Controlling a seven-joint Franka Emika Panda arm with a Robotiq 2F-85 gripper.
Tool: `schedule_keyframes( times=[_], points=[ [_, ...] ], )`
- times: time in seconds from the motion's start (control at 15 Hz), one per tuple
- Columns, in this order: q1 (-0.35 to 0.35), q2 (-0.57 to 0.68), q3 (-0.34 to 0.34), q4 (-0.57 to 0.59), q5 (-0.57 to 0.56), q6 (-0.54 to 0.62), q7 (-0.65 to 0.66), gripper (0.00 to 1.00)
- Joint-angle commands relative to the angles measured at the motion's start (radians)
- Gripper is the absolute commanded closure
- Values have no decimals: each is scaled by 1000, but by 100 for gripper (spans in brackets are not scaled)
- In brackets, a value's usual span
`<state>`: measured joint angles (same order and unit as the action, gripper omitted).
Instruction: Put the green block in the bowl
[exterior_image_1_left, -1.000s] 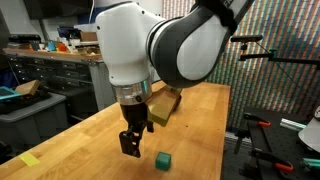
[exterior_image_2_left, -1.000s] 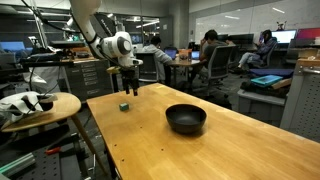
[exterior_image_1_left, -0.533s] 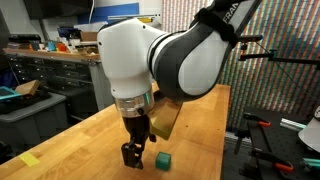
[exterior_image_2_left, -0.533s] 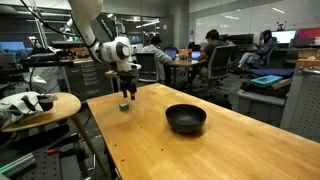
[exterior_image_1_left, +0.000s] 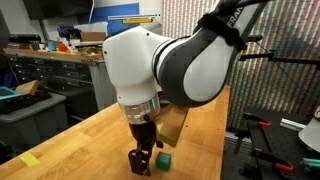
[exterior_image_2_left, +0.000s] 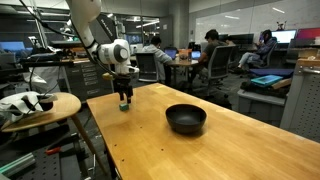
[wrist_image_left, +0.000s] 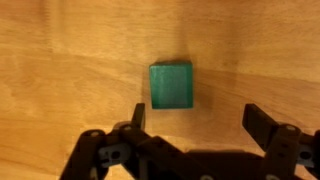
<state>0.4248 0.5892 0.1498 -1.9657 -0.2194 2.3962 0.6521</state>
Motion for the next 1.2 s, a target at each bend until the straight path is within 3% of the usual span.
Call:
schedule_keyframes(
  times=[0.0, 0.2, 0.27, 0.4, 0.8, 1.13],
  points=[
    [18, -3, -17, -22, 32, -7, -15, 0],
    [19, 3, -23, -33, 30, -5, -13, 0],
    [19, 5, -26, -36, 29, -2, -12, 25],
    [20, 5, -30, -36, 26, -5, -13, 32],
    [26, -17, -33, -38, 27, -20, -1, 80],
    [20, -61, -33, -57, 36, -60, 6, 83]
  ],
)
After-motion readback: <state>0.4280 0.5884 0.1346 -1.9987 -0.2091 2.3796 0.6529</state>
